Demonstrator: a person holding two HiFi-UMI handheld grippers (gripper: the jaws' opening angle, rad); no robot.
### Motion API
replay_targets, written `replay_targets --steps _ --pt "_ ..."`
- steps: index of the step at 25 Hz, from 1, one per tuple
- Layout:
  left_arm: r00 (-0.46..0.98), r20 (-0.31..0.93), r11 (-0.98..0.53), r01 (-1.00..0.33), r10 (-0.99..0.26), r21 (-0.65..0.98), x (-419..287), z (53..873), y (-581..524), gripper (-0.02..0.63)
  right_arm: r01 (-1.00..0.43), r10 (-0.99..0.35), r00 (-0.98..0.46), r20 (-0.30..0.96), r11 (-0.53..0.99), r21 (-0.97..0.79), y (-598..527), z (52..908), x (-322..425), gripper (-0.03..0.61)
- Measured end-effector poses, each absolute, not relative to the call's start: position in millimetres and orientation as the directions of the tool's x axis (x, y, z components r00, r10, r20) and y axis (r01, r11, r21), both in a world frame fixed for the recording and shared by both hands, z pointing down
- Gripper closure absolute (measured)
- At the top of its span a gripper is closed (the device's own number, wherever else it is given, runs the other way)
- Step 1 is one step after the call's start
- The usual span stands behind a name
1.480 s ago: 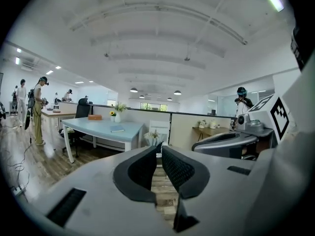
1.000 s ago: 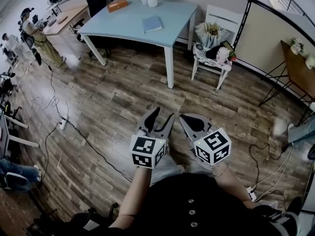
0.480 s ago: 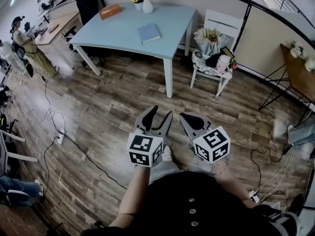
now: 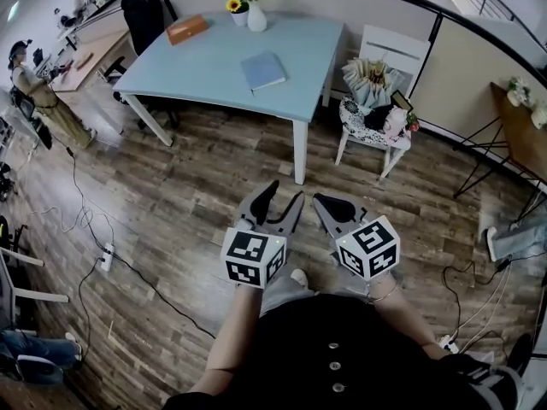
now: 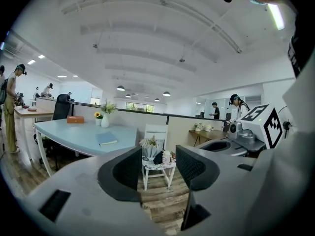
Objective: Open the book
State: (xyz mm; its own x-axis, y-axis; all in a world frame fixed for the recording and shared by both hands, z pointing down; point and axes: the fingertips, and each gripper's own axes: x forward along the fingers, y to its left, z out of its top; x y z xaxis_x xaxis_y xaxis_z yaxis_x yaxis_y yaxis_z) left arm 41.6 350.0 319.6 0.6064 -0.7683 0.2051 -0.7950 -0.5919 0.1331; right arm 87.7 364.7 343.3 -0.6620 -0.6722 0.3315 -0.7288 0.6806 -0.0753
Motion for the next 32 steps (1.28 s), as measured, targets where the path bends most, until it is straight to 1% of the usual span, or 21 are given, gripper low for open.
replay_targets --steps 7,16,21,25,32 --pt "0.627 0.227 -0.612 -0.778 -0.745 0.142 25.0 327.6 324.4 0.42 -0.748 -0.685 -0.641 0.347 0.659 -0.081 334.9 348.1 74.2 0.577" --pt "0.612 0.254 -0.583 -0.791 -0.749 0.186 9.7 348.2 308.7 0.42 -0.76 -0.676 -0.619 0.399 0.643 -0.09 314.8 367.8 76.4 0.578" --pt "0.597 0.245 -0.569 -0.802 -0.764 0.179 3.7 345.0 288.0 0.42 -0.754 -0.674 -0.626 0.391 0.651 -0.085 292.4 365.2 72.9 0.577" --pt "0.588 0.261 -0.562 -0.809 -0.765 0.175 -0.8 353.8 267.8 0.42 -0.732 -0.653 -0.648 0.392 0.676 -0.084 272.3 370.0 61.8 0.577" --pt "0.579 0.276 -0.561 -0.814 -0.767 0.148 -2.5 351.7 208.8 0.42 -0.711 -0.639 -0.673 0.373 0.698 -0.086 215.0 367.6 52.6 0.577"
